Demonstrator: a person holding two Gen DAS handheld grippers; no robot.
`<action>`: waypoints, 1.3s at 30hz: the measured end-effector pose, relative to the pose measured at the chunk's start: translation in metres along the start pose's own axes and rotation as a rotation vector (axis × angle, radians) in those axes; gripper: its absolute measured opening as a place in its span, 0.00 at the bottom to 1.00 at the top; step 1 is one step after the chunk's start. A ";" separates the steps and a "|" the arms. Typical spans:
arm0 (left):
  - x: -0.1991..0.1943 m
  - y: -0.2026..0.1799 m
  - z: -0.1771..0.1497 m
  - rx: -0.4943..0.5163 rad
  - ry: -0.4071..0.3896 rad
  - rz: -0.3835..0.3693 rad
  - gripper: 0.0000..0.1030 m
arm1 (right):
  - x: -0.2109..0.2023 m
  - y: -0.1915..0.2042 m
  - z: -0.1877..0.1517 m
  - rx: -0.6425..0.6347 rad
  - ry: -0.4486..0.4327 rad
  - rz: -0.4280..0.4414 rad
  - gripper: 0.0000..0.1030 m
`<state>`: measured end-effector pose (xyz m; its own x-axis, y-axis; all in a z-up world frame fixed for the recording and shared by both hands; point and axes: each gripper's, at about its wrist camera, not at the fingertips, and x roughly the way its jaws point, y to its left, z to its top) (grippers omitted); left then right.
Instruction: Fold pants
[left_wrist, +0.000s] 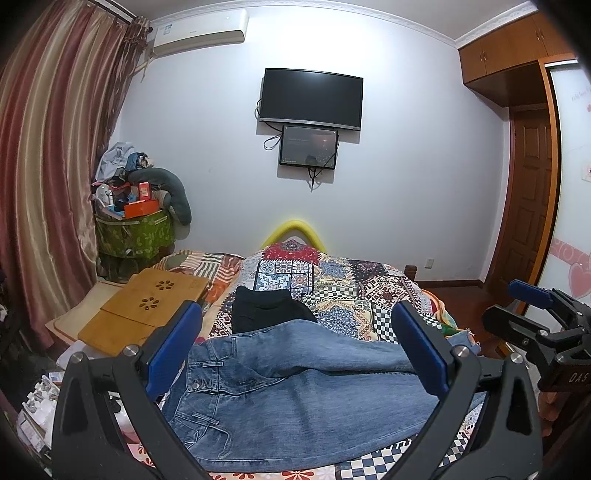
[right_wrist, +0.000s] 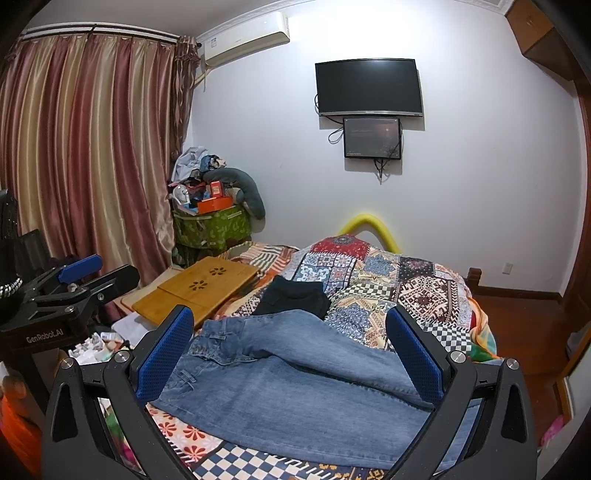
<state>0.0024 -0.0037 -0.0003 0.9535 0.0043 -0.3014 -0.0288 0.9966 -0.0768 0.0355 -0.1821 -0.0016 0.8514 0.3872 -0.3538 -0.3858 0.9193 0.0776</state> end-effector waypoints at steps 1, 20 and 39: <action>0.000 0.000 0.000 0.000 0.000 0.000 1.00 | 0.000 0.001 0.000 -0.001 -0.001 -0.001 1.00; -0.003 -0.001 0.004 -0.003 -0.007 0.001 1.00 | 0.000 0.002 0.000 -0.017 -0.001 -0.006 1.00; -0.005 -0.002 0.007 0.010 -0.010 0.006 1.00 | 0.004 -0.001 -0.002 -0.011 0.006 -0.004 1.00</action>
<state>0.0002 -0.0052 0.0080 0.9563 0.0111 -0.2923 -0.0315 0.9974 -0.0650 0.0386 -0.1820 -0.0046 0.8509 0.3832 -0.3593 -0.3866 0.9199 0.0657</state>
